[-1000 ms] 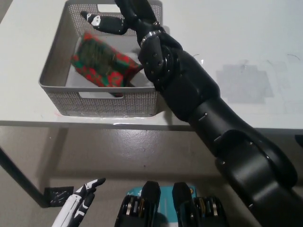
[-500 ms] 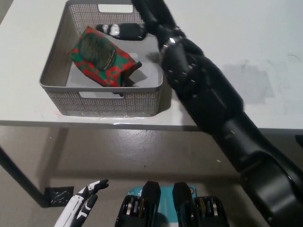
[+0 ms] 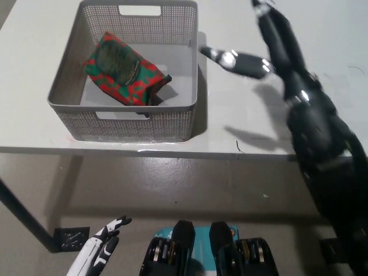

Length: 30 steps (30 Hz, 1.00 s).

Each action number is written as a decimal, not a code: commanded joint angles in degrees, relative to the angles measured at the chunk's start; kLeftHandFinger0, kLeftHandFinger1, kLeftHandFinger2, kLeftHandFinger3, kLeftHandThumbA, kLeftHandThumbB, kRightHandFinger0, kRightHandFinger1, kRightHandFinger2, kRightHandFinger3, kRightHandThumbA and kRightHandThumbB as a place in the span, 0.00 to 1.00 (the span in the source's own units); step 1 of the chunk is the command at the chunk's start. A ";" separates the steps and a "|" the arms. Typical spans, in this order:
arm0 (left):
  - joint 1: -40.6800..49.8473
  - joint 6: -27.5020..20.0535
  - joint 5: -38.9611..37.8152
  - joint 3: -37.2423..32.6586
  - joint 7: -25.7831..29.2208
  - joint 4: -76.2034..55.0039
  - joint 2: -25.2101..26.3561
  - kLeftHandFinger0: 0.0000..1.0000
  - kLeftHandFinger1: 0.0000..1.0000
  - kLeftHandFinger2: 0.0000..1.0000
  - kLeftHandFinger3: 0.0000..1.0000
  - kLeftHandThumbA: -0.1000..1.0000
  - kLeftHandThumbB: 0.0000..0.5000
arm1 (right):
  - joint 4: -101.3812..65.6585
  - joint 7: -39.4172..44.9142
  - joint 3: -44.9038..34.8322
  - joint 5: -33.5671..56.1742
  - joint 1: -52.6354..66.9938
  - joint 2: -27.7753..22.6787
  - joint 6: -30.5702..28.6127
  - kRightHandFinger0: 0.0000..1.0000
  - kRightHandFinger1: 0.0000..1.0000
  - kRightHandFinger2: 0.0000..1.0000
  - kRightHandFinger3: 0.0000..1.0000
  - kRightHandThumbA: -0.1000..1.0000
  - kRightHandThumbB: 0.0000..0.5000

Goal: Use the right hand to pick up a bag of coffee beans on the right hand side and place it into a container on the left hand side

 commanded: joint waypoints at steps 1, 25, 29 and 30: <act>-0.12 -2.28 -1.40 1.58 1.23 0.04 -0.25 1.00 1.00 1.00 1.00 1.00 0.99 | -29.64 2.09 -7.34 17.70 15.15 -4.67 -7.96 1.00 1.00 1.00 1.00 1.00 0.79; -1.15 -2.30 -4.10 3.85 0.85 2.95 -2.54 1.00 1.00 1.00 1.00 1.00 1.00 | 3.27 0.12 -2.63 20.89 44.92 4.18 -31.17 1.00 1.00 1.00 1.00 1.00 0.71; -1.53 -2.66 -3.83 3.77 0.95 3.55 -2.65 1.00 1.00 1.00 1.00 1.00 1.00 | 5.84 1.22 -3.21 22.33 46.11 4.31 -31.17 1.00 1.00 1.00 1.00 1.00 0.71; -1.49 -2.68 -4.06 3.80 0.94 3.56 -2.77 1.00 1.00 1.00 1.00 1.00 1.00 | 6.75 1.75 -3.42 22.95 46.14 4.41 -31.17 1.00 1.00 1.00 1.00 1.00 0.72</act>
